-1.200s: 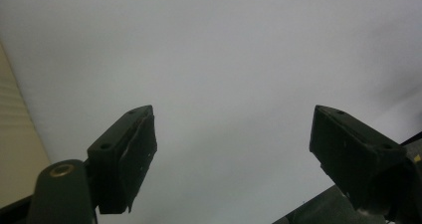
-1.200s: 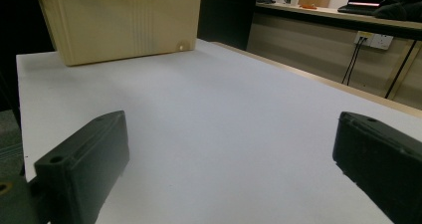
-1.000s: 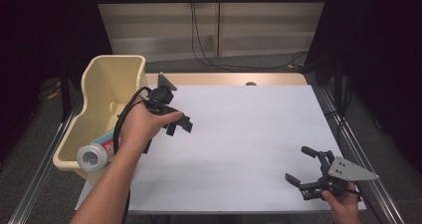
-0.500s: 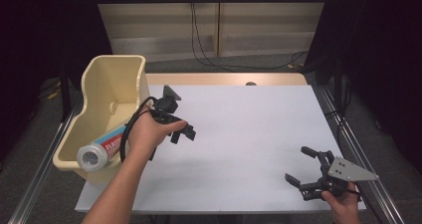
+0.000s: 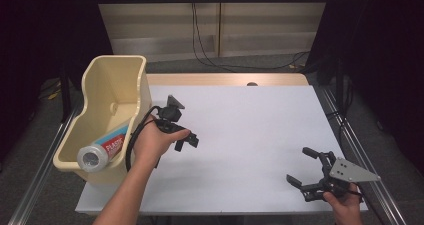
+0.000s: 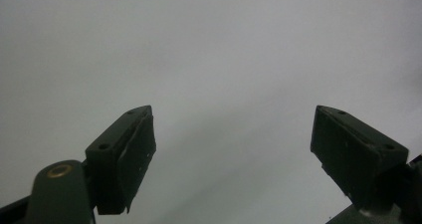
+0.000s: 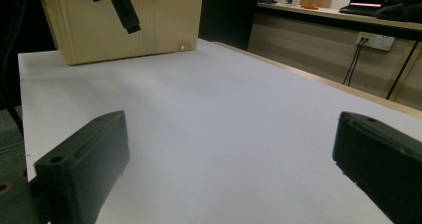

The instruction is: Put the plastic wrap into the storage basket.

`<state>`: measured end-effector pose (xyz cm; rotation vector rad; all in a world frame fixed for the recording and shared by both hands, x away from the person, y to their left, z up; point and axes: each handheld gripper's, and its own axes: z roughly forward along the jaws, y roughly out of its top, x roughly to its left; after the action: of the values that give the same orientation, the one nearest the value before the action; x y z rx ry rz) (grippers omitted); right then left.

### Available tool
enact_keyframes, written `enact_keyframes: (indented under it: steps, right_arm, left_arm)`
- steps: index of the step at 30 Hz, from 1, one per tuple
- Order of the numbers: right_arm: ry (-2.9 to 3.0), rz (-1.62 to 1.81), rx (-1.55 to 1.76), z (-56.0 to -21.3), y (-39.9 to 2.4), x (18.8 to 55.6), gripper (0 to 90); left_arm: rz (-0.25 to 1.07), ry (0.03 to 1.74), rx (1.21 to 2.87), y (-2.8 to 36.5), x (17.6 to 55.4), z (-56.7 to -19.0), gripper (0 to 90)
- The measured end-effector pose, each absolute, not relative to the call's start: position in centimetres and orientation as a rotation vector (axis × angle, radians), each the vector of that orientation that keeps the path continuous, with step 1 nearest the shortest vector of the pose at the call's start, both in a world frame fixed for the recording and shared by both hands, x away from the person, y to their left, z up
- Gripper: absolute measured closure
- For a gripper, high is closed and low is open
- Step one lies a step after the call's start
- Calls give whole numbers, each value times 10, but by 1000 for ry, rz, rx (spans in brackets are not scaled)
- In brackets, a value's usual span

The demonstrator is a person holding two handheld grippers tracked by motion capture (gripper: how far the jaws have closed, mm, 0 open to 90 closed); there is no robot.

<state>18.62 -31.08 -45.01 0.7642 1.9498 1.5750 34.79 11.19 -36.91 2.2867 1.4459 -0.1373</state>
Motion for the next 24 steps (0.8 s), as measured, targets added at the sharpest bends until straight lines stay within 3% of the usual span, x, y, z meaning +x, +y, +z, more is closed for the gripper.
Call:
enact_keyframes:
  steps: [24]
  right_arm:
    - [1952,1576,759,-450,-311,186,9]
  left_arm:
    - [-94,1392,2274,109,331,-417,177]
